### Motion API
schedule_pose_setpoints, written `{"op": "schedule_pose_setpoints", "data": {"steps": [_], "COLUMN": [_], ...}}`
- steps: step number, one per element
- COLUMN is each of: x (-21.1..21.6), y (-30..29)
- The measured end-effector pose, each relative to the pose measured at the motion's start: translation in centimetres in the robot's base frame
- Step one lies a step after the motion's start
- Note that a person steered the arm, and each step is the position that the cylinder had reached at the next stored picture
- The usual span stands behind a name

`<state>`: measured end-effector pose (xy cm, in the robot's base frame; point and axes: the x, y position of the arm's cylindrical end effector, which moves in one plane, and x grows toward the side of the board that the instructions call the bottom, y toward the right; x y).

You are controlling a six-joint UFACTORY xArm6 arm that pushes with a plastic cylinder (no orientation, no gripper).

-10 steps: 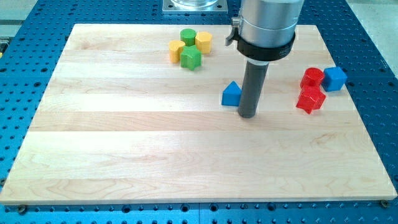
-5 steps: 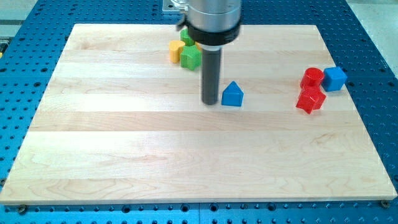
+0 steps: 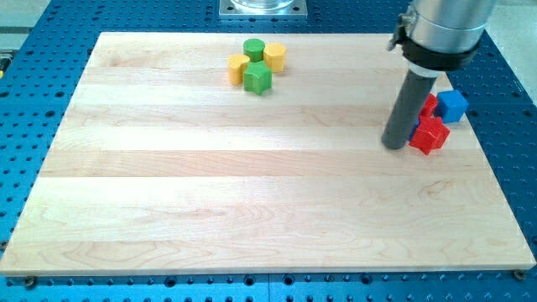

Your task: Push the blue triangle into the red star

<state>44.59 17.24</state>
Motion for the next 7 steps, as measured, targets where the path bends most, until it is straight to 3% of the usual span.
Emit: {"op": "schedule_pose_setpoints", "data": {"steps": [2, 3, 5, 7], "x": [-1.2, -3.7, -4.6, -19.0], "y": [-3.8, -2.5, -1.5, 3.1]}}
